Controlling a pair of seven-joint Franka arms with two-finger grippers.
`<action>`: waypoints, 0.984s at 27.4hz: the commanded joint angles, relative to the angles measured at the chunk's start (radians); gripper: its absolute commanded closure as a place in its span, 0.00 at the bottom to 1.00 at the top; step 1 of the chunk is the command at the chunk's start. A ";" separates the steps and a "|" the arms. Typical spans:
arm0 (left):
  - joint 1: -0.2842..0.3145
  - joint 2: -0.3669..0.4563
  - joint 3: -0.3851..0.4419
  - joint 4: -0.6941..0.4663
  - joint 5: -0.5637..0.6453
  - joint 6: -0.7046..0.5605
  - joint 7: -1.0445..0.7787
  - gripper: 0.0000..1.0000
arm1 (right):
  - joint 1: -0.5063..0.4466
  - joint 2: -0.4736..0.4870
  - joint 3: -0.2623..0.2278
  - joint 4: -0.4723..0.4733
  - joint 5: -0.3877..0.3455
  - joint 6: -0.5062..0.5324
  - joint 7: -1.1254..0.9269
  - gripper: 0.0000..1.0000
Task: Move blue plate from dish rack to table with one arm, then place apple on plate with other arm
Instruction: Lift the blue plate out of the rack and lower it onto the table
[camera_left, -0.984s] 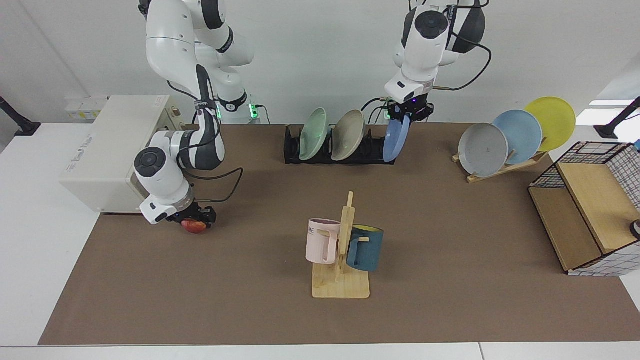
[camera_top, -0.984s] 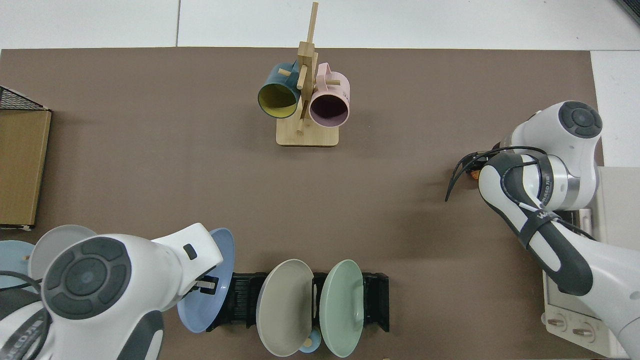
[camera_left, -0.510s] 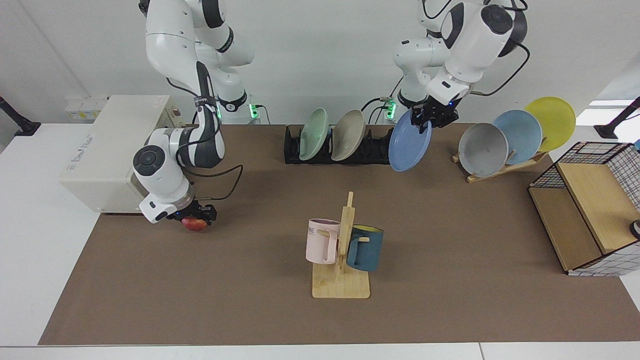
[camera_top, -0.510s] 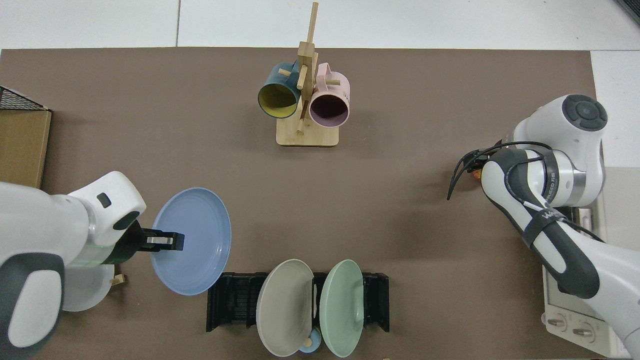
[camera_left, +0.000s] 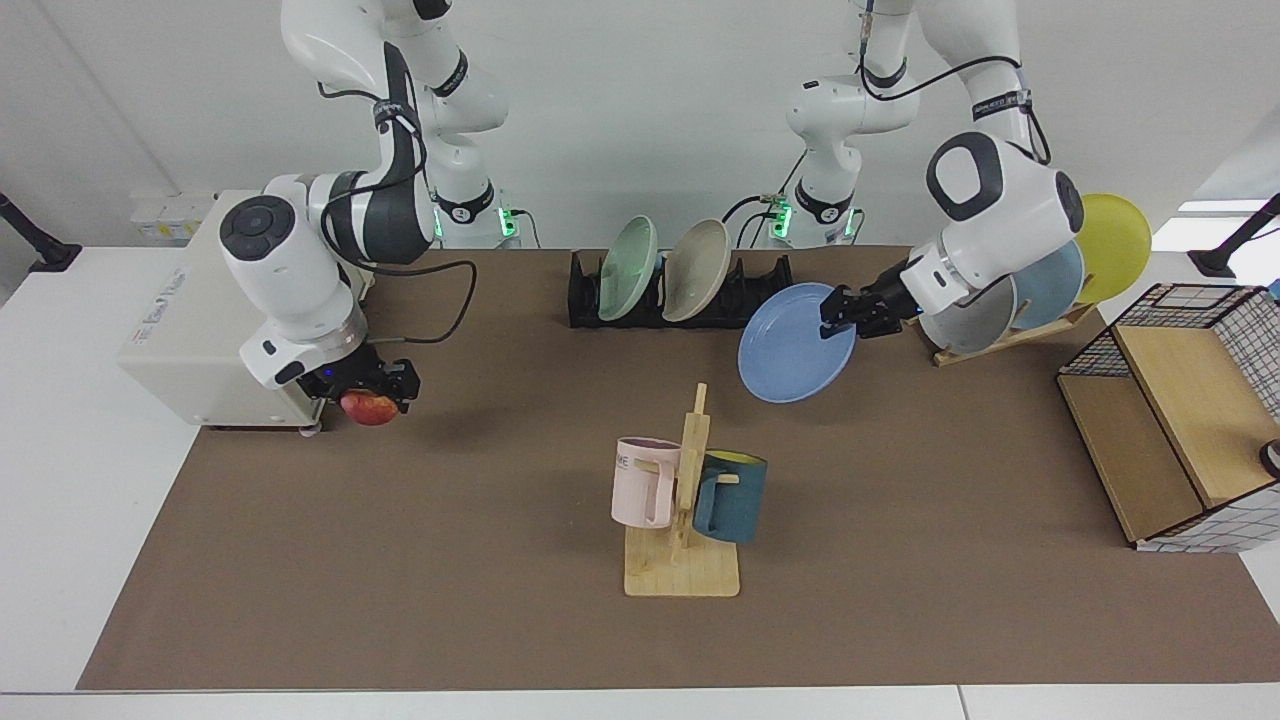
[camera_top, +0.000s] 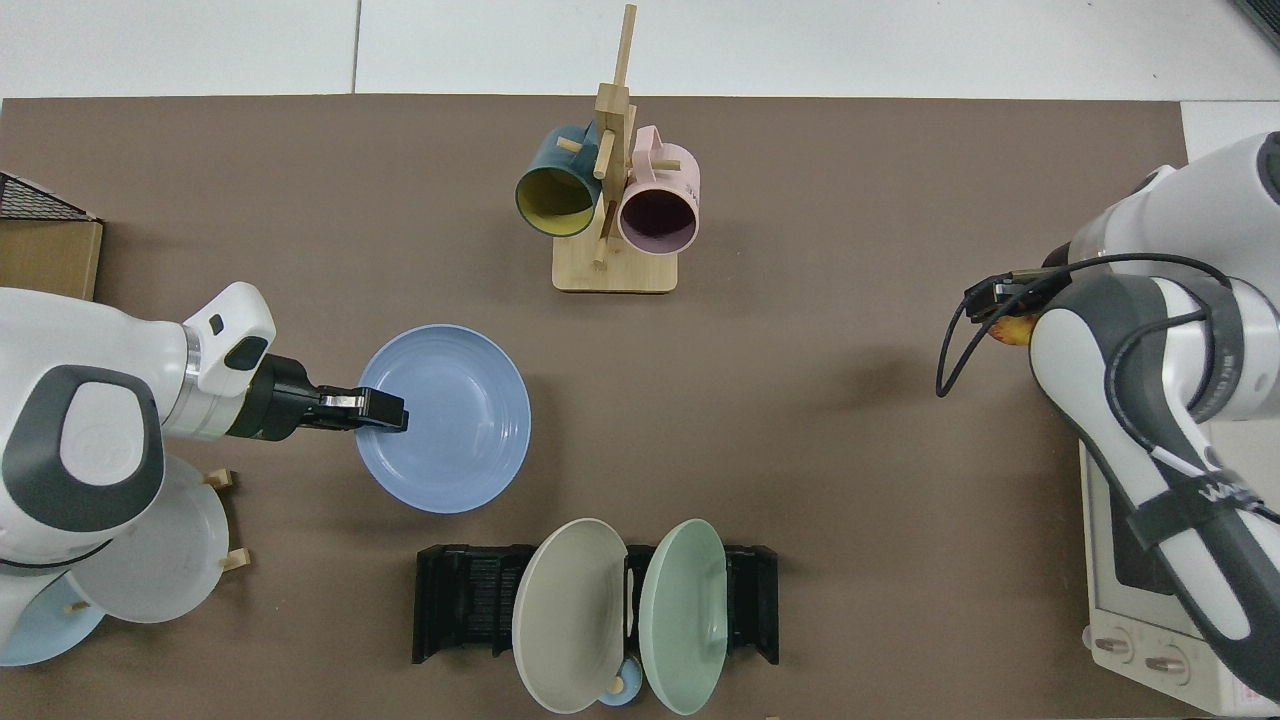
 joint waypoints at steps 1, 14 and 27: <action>0.044 0.096 -0.019 0.020 -0.113 0.013 0.092 1.00 | -0.001 -0.060 0.001 -0.004 0.002 -0.064 -0.012 1.00; 0.031 0.185 -0.117 -0.006 -0.231 0.131 0.175 1.00 | 0.001 -0.104 0.002 0.042 -0.009 -0.173 -0.015 1.00; 0.023 0.213 -0.202 -0.038 -0.282 0.248 0.174 1.00 | 0.031 -0.110 0.010 0.037 0.001 -0.180 -0.001 1.00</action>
